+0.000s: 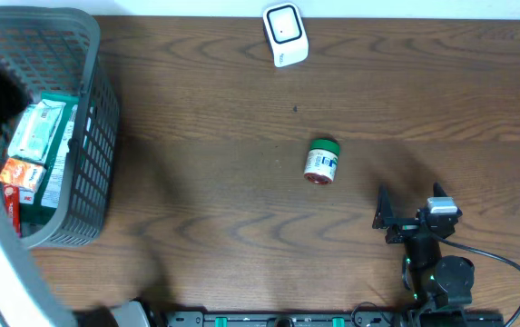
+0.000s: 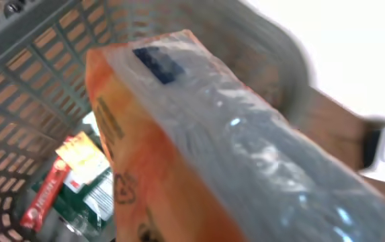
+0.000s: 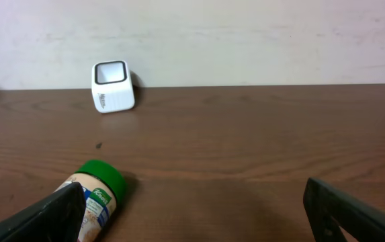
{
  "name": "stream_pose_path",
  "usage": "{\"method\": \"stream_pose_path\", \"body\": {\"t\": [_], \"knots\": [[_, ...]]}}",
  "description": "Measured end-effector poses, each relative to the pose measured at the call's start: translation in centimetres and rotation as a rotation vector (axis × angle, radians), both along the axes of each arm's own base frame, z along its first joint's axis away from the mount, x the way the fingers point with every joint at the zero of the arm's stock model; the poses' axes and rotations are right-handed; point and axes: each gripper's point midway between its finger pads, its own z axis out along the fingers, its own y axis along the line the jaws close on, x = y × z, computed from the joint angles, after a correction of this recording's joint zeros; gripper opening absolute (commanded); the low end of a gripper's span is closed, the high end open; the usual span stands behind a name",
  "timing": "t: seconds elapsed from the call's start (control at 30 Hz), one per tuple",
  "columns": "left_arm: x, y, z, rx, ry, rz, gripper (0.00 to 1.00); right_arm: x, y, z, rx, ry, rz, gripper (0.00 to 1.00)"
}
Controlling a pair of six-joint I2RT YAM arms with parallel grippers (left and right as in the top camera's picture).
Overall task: Scan the item barcode
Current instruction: 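Grasp a small orange snack pack in the basket with the left gripper, then carry the orange pack out and set it beside the jar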
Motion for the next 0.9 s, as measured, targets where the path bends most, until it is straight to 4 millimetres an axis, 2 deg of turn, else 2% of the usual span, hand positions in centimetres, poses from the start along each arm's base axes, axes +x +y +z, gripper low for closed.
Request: {"method": "stream_pose_path", "body": {"t": [0.07,0.17,0.33,0.5,0.63,0.83,0.9], "knots": [[-2.0,-3.1,1.3,-0.002,-0.016,-0.061,0.23,0.0,0.0,0.0,0.000,0.000,0.000,0.99],[-3.4,-7.1,1.4,-0.016,-0.006,-0.173,0.23,0.0,0.0,0.0,0.000,0.000,0.000,0.99],[-3.2,-14.5,-1.7,-0.070,0.092,-0.427,0.24,0.0,0.0,0.0,0.000,0.000,0.000,0.99],[-2.0,-22.1,-7.3,-0.116,0.222,-0.673,0.24,0.0,0.0,0.0,0.000,0.000,0.000,0.99],[-2.2,-27.8,-13.4,-0.130,0.362,-0.821,0.24,0.0,0.0,0.0,0.000,0.000,0.000,0.99],[-3.6,-34.1,-22.5,-0.112,0.586,-0.959,0.24,0.0,0.0,0.0,0.000,0.000,0.000,0.99],[-3.7,-35.6,-24.6,-0.103,0.626,-0.987,0.24,0.0,0.0,0.0,0.000,0.000,0.000,0.99]]}}
